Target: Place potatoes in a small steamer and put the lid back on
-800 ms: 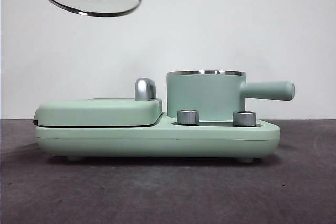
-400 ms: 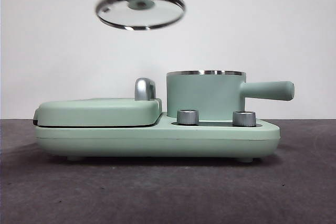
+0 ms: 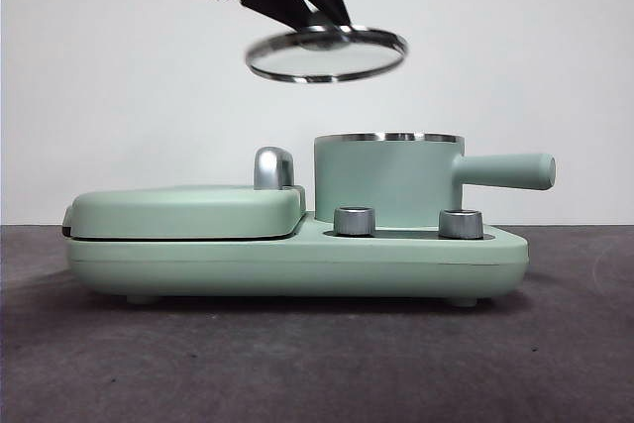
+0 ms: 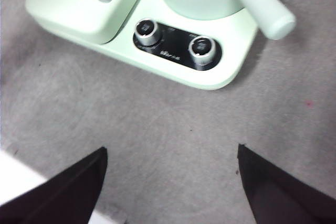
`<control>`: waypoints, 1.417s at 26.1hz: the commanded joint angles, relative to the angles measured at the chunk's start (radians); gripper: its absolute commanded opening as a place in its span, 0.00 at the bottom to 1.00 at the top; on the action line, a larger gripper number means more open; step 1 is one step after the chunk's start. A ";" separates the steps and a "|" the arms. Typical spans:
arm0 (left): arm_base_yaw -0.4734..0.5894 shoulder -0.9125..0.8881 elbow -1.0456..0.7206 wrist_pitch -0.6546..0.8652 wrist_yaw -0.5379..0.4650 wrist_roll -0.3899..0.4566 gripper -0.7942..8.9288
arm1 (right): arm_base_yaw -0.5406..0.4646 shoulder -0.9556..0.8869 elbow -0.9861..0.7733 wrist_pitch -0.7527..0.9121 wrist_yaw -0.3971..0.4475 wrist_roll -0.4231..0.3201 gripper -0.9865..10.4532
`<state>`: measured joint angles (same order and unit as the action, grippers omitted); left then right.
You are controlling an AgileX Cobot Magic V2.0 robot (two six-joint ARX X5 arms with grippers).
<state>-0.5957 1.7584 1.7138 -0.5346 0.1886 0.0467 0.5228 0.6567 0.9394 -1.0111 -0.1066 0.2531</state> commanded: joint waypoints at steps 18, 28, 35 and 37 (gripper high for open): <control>-0.055 0.296 0.341 -0.008 -0.004 0.158 0.10 | 0.005 -0.275 -0.055 0.006 0.014 0.035 0.43; -0.050 0.305 0.341 -0.033 0.060 0.189 0.09 | 0.005 -0.275 -0.055 0.006 0.060 0.035 0.43; -0.049 0.347 0.341 -0.041 0.060 0.188 0.09 | 0.005 -0.275 -0.055 0.003 0.060 0.035 0.43; -0.048 0.351 0.341 -0.031 0.060 0.188 0.09 | 0.005 -0.275 -0.055 0.000 0.060 0.035 0.43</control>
<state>-0.6380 2.0964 2.0132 -0.5900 0.2413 0.2214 0.5228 0.3801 0.8791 -1.0145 -0.0505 0.2787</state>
